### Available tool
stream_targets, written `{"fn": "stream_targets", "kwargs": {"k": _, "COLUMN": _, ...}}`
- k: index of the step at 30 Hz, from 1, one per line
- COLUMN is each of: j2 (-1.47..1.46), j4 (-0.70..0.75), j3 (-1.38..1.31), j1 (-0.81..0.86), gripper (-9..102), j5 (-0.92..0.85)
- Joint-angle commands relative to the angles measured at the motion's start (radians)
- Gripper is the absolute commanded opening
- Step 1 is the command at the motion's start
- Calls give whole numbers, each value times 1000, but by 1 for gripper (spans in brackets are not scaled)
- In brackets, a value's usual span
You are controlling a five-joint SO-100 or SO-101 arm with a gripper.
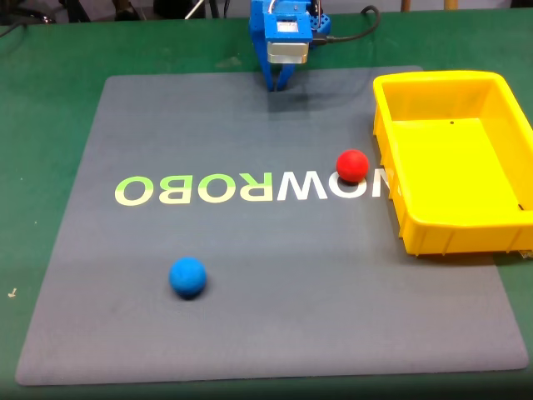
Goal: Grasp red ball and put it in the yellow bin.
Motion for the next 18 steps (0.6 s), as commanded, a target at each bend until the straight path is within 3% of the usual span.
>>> {"fn": "stream_targets", "kwargs": {"k": 1, "j2": 14, "j4": 26, "j3": 32, "j1": -124, "gripper": 0, "j5": -5}}
{"fn": "stream_targets", "kwargs": {"k": 18, "j2": 14, "j4": -32, "j3": 32, "j1": -123, "gripper": 2, "j5": 32}}
